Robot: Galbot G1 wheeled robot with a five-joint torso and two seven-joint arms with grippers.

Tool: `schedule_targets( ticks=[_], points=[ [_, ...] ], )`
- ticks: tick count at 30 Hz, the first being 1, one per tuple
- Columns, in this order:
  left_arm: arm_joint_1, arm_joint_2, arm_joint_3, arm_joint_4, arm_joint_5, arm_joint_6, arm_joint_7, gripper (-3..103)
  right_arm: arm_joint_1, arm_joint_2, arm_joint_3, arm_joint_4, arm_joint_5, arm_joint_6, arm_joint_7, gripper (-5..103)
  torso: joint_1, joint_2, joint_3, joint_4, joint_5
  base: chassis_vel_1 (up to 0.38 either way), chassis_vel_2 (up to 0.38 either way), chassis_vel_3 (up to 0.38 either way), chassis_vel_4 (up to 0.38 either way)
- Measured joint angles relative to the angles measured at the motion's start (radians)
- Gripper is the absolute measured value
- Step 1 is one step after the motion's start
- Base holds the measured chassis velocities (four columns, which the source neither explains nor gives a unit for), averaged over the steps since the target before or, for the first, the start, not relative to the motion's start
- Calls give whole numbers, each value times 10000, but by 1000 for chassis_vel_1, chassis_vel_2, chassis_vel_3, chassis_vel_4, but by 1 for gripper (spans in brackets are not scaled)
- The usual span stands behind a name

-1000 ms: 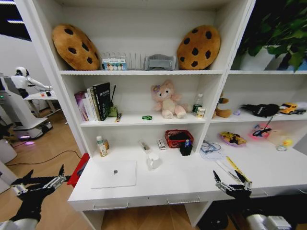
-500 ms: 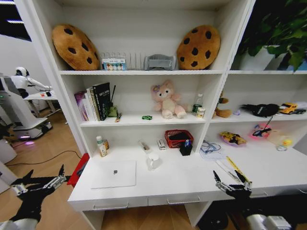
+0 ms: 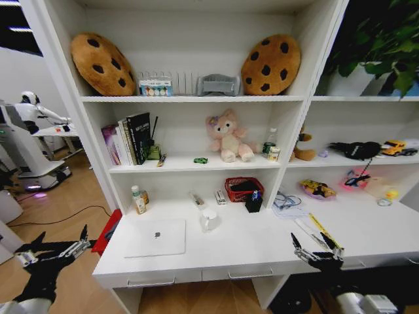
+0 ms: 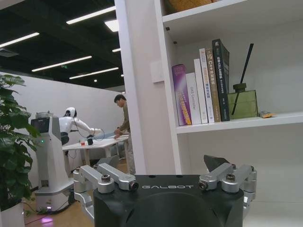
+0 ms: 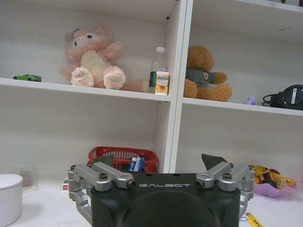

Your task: Organize the objects on the table.

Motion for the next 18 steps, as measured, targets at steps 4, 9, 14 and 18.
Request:
schedule_targets(
  ticks=[4, 9, 14, 18],
  points=[
    [0, 0, 0, 0, 0, 0, 0, 98, 0, 0, 0, 0, 0, 0, 0, 100, 0, 0, 0, 0, 0, 0, 0, 0, 0],
    [0, 0, 0, 0, 0, 0, 0, 98, 0, 0, 0, 0, 0, 0, 0, 100, 1, -1, 1, 0, 0, 0, 0, 0, 0],
    [0, 0, 0, 0, 0, 0, 0, 98, 1, 0, 0, 0, 0, 0, 0, 100, 3, -1, 2, 2, 0, 38, -38, -56, 40],
    [0, 0, 0, 0, 0, 0, 0, 98, 2, 0, 0, 0, 0, 0, 0, 100, 2, -1, 1, 0, -1, 121, -115, -137, 122]
  ],
)
